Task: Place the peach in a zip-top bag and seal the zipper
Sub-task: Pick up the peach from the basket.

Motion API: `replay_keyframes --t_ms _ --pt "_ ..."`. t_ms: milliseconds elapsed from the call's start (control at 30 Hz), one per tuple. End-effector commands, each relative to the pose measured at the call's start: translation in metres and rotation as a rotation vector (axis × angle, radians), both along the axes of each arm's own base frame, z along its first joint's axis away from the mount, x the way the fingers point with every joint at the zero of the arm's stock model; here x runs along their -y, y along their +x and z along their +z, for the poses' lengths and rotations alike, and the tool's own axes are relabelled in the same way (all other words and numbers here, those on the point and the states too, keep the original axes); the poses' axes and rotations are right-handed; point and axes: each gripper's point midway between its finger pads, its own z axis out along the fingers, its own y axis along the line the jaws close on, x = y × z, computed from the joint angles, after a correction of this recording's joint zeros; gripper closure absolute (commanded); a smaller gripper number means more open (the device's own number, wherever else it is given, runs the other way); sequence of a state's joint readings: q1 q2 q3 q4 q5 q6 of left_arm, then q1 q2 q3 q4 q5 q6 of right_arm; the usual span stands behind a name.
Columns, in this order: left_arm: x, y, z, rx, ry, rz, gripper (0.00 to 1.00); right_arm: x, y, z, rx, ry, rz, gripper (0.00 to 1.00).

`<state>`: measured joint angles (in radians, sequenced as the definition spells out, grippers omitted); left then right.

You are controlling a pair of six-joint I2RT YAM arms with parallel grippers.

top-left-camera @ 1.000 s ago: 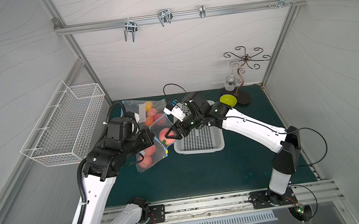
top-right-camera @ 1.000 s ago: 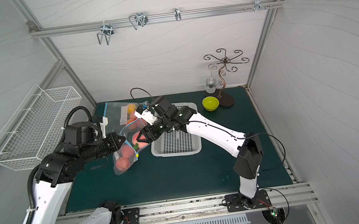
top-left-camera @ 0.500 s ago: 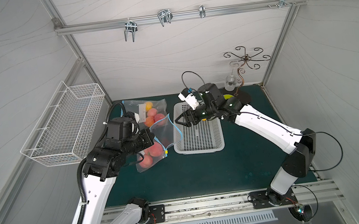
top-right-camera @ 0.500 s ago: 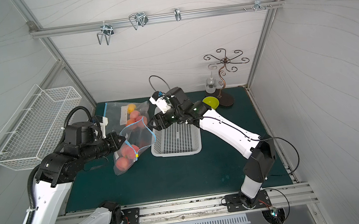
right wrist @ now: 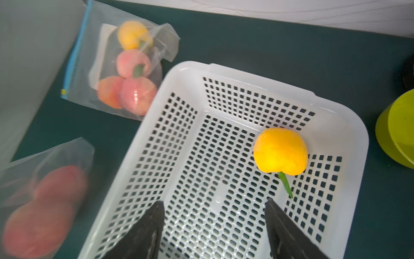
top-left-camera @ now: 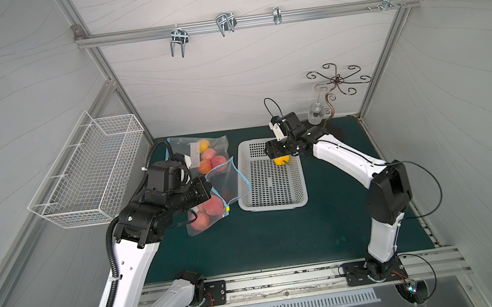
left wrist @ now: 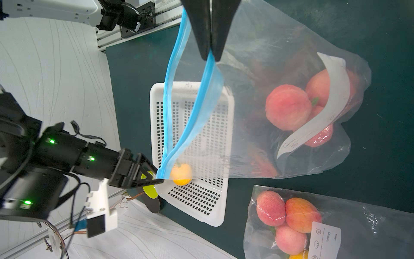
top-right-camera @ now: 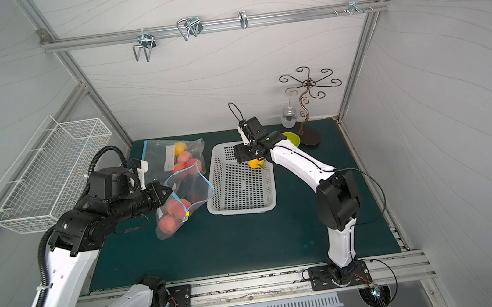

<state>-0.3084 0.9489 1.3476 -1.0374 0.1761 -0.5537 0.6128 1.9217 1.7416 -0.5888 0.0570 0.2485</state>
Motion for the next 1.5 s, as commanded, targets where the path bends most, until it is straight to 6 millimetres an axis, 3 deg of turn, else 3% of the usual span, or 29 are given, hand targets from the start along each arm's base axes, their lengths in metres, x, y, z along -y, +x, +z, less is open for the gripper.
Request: replay_keyframes --t_ms 0,400,833,1067,1233,1467 --pt "0.0 0.001 0.011 0.05 -0.017 0.0 1.0 0.018 0.014 -0.021 -0.006 -0.146 -0.039 0.28" --pt "0.0 0.002 0.008 0.044 -0.01 0.001 1.0 0.031 0.056 -0.069 -0.03 -0.358 -0.107 0.25" --pt "-0.002 0.001 0.006 0.041 0.003 0.005 1.0 0.039 0.062 -0.115 -0.145 -0.36 -0.118 0.22" --pt "-0.003 0.001 0.006 0.044 0.006 0.007 1.0 0.038 0.057 -0.132 -0.192 -0.362 -0.115 0.28" --pt "-0.004 0.0 0.006 0.043 0.01 0.008 1.0 0.033 0.055 -0.121 -0.188 -0.321 -0.105 0.36" --pt "-0.003 0.0 0.007 0.045 0.004 0.006 1.0 0.013 0.035 -0.041 -0.118 -0.059 -0.027 0.39"
